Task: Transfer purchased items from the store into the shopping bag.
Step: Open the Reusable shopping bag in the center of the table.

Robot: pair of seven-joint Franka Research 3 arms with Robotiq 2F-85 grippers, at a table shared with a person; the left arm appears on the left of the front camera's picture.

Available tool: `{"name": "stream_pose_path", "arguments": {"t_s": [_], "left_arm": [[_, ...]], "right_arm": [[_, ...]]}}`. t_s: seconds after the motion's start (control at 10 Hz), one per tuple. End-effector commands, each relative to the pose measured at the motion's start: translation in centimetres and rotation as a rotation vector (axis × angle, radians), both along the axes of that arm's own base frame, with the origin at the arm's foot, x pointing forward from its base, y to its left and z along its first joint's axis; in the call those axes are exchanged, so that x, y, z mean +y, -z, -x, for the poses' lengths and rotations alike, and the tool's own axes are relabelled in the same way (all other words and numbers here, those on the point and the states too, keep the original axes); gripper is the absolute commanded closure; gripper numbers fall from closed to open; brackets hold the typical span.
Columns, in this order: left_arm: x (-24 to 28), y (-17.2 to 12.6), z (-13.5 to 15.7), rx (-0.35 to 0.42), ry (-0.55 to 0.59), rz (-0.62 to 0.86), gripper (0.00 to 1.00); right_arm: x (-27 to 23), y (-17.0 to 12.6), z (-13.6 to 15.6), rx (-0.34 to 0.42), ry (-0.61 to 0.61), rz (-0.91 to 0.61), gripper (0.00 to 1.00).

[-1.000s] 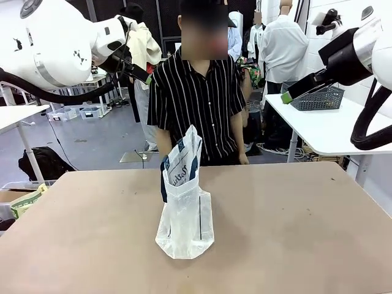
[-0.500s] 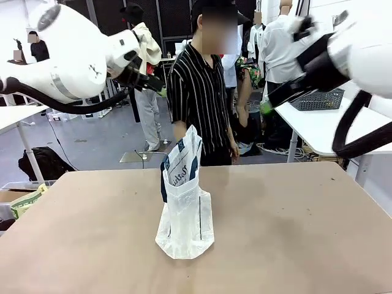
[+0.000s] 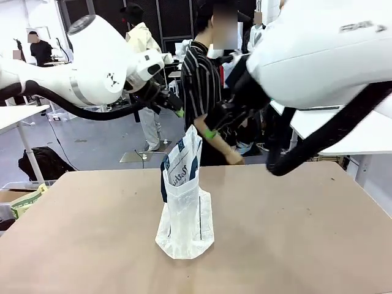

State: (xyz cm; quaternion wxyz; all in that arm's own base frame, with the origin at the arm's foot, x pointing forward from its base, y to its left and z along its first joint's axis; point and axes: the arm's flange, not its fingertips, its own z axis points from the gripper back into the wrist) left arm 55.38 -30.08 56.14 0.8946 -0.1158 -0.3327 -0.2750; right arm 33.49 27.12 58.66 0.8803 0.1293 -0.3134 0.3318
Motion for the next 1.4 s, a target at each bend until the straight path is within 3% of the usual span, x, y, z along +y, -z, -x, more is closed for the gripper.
{"name": "stream_pose_path", "arguments": {"t_s": [0.0, 0.2, 0.6, 0.8, 1.3], "left_arm": [[-0.8, 0.3, -0.9, 0.056, 0.053, -0.004, 0.0], [-1.1, 2.0, -0.1, 0.126, 0.05, -0.031, 0.0], [-1.5, 2.8, 2.2, 0.15, 0.098, -0.049, 0.0], [-1.5, 3.7, 1.4, 0.194, 0.116, -0.046, 0.0], [-1.9, 5.9, 0.5, 0.259, 0.094, -0.108, 0.0]], "right_arm": [[1.6, 0.8, -1.0, 0.056, 0.034, 0.046, 0.0], [2.6, 2.9, -1.3, 0.115, 0.047, 0.083, 0.0], [4.0, 6.0, -2.3, 0.188, 0.066, 0.105, 0.0], [4.6, 6.9, -3.5, 0.202, 0.084, 0.089, 0.0], [4.4, 5.7, -3.4, 0.199, 0.081, 0.06, 0.0]]}}
